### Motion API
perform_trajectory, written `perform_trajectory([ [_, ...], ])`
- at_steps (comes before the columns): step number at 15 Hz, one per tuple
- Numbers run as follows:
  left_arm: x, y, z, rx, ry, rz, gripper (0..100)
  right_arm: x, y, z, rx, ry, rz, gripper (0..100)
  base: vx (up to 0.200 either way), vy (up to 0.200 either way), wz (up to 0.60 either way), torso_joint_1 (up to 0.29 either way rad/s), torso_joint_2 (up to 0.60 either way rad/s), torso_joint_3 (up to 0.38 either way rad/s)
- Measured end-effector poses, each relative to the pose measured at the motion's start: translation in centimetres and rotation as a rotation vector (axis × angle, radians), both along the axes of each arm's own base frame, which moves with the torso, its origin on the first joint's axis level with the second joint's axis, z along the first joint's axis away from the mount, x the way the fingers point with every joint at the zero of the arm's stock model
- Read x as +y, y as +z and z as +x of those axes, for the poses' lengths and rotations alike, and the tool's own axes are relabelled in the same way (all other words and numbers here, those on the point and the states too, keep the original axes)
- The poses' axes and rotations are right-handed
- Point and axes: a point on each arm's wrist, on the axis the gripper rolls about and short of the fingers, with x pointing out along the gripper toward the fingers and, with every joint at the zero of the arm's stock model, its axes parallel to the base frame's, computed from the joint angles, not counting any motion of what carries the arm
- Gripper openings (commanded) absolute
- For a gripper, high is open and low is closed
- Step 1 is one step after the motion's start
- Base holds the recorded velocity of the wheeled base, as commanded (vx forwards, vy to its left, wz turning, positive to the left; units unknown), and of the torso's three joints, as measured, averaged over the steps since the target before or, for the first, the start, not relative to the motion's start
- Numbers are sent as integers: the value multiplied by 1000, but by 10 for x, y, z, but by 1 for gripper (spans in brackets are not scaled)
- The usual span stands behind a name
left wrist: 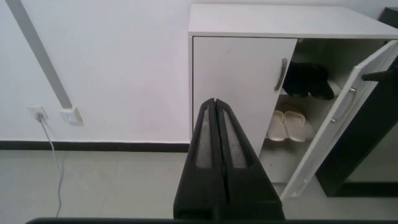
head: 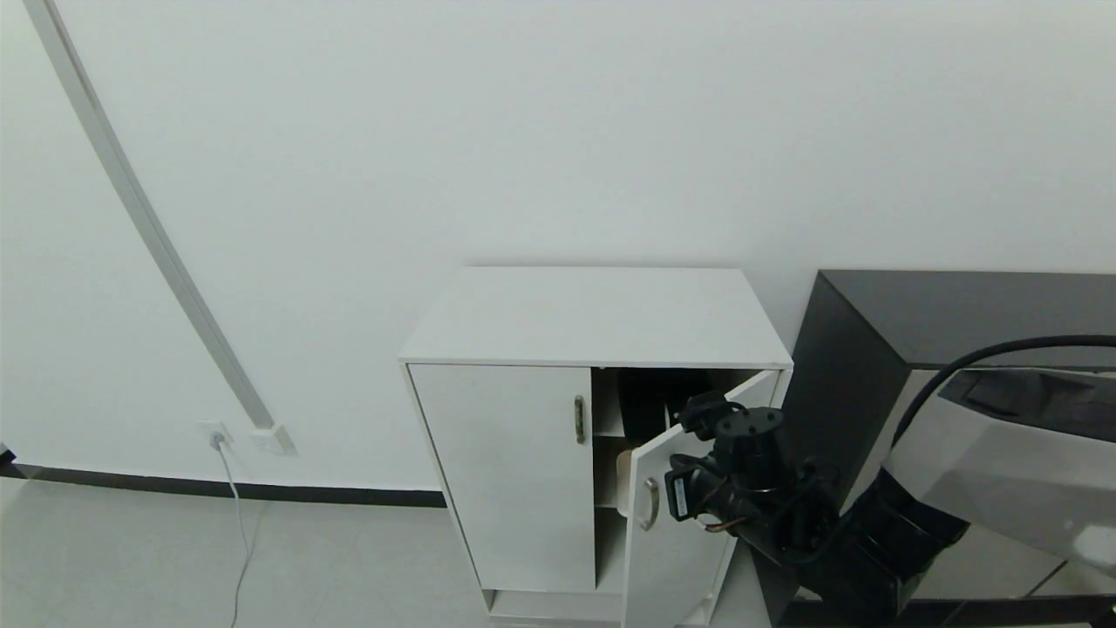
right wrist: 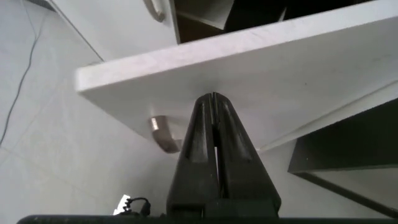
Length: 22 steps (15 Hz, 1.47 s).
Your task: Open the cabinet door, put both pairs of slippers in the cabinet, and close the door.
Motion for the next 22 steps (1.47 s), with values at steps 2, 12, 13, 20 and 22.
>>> perform_trajectory([
  [2,0,0,0,0,0,1,0,2,-5,12,-5,3,12,0,0,0,0,0,0,0],
  [12,0,0,0,0,-3,7,0,15,-22,60,-73,-30,26,0,0,0,0,0,0,0],
  [13,0,0,0,0,-3,6,0,15,-23,63,-74,-34,25,0,0,0,0,0,0,0],
  [20,0,0,0,0,-2,7,0,17,-18,80,-88,-42,9,0,0,0,0,0,0,0],
  [22,0,0,0,0,-3,7,0,18,-14,84,-92,-45,9,0,0,0,0,0,0,0],
])
